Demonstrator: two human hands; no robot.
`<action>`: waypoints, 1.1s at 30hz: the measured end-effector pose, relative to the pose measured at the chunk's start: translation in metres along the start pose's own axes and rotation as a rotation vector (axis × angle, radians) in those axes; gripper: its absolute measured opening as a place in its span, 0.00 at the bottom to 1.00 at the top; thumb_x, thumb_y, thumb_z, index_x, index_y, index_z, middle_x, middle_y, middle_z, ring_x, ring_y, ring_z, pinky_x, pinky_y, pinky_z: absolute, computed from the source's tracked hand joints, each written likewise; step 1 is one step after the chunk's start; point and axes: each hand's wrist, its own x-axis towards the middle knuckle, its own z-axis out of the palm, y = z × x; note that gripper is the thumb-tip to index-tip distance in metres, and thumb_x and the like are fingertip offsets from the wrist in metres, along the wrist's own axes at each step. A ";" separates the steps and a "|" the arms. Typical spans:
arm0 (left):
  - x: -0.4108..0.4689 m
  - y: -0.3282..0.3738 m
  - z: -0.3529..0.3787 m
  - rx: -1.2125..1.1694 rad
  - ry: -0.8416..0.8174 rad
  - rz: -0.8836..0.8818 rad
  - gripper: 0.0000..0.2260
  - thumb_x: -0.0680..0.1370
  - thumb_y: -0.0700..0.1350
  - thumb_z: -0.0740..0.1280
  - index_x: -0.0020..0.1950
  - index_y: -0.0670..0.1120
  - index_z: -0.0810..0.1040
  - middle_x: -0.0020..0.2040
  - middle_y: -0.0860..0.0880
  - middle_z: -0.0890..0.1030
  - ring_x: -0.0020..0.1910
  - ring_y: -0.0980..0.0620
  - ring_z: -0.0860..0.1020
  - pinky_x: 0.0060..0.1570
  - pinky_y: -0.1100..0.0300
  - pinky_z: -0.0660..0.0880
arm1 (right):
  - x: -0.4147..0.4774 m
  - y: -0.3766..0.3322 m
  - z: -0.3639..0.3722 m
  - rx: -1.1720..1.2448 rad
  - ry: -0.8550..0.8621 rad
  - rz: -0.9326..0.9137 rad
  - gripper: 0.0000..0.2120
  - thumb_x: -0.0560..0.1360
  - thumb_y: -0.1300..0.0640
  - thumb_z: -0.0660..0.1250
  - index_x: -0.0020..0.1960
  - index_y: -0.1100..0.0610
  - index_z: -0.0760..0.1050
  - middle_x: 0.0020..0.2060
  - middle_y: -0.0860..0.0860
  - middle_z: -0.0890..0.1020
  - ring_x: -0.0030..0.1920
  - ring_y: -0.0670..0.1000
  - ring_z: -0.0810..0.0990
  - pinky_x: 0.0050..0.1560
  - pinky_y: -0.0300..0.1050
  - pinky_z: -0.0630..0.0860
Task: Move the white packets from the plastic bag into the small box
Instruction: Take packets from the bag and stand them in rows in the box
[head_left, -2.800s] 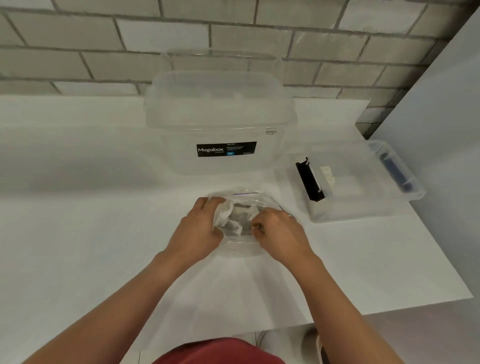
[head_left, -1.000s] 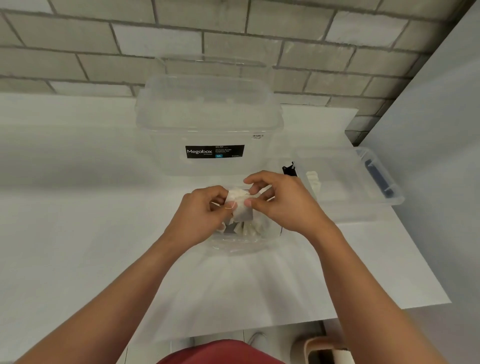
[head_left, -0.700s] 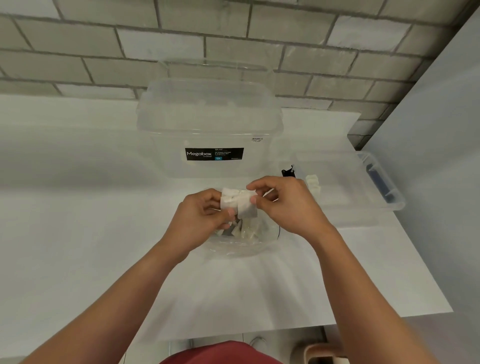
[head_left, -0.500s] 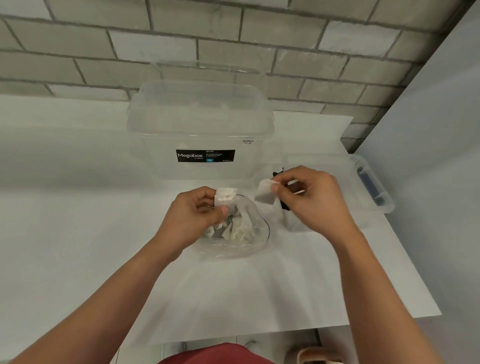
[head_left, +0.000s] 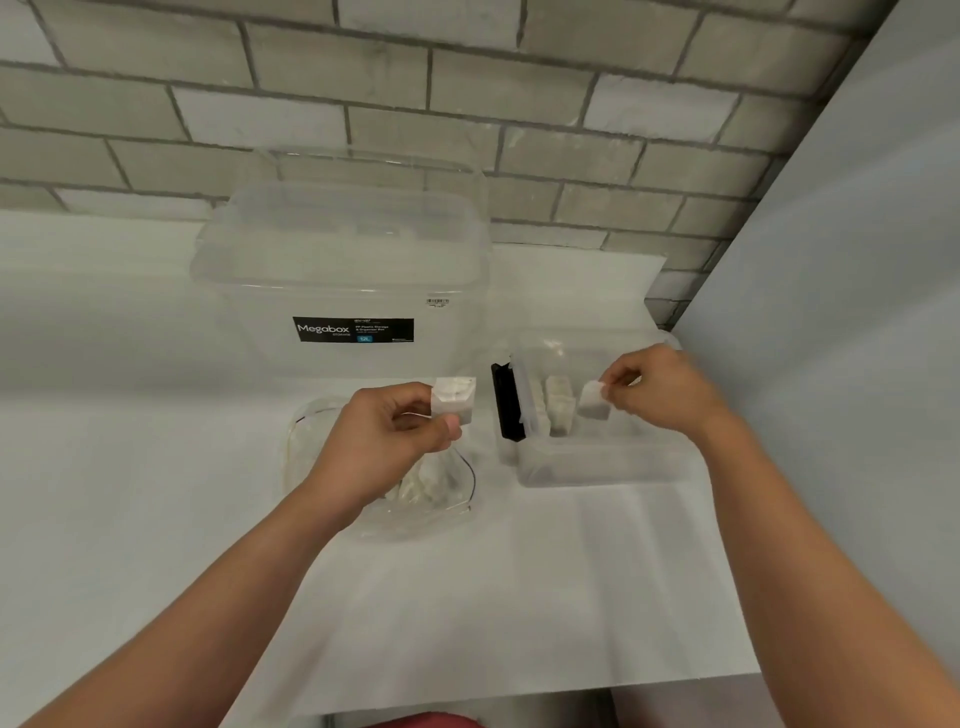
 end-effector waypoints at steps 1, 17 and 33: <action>-0.001 0.001 0.004 0.005 0.001 -0.004 0.04 0.75 0.39 0.74 0.47 0.48 0.85 0.43 0.48 0.87 0.45 0.51 0.86 0.45 0.65 0.78 | 0.006 0.003 0.004 -0.023 -0.079 0.010 0.07 0.73 0.58 0.73 0.41 0.46 0.84 0.34 0.42 0.84 0.41 0.46 0.84 0.44 0.41 0.80; 0.009 0.004 0.030 0.112 0.076 -0.051 0.04 0.73 0.43 0.77 0.46 0.46 0.84 0.42 0.47 0.86 0.43 0.51 0.85 0.32 0.69 0.74 | 0.063 0.018 0.056 -0.223 -0.265 -0.025 0.04 0.71 0.56 0.77 0.43 0.50 0.83 0.45 0.51 0.85 0.45 0.51 0.83 0.53 0.47 0.82; 0.033 0.012 0.054 0.358 -0.091 0.152 0.07 0.74 0.42 0.75 0.48 0.53 0.86 0.41 0.56 0.86 0.43 0.60 0.84 0.48 0.63 0.77 | -0.034 -0.065 -0.021 0.178 -0.145 -0.408 0.12 0.75 0.48 0.75 0.58 0.42 0.83 0.47 0.37 0.85 0.45 0.40 0.83 0.50 0.38 0.79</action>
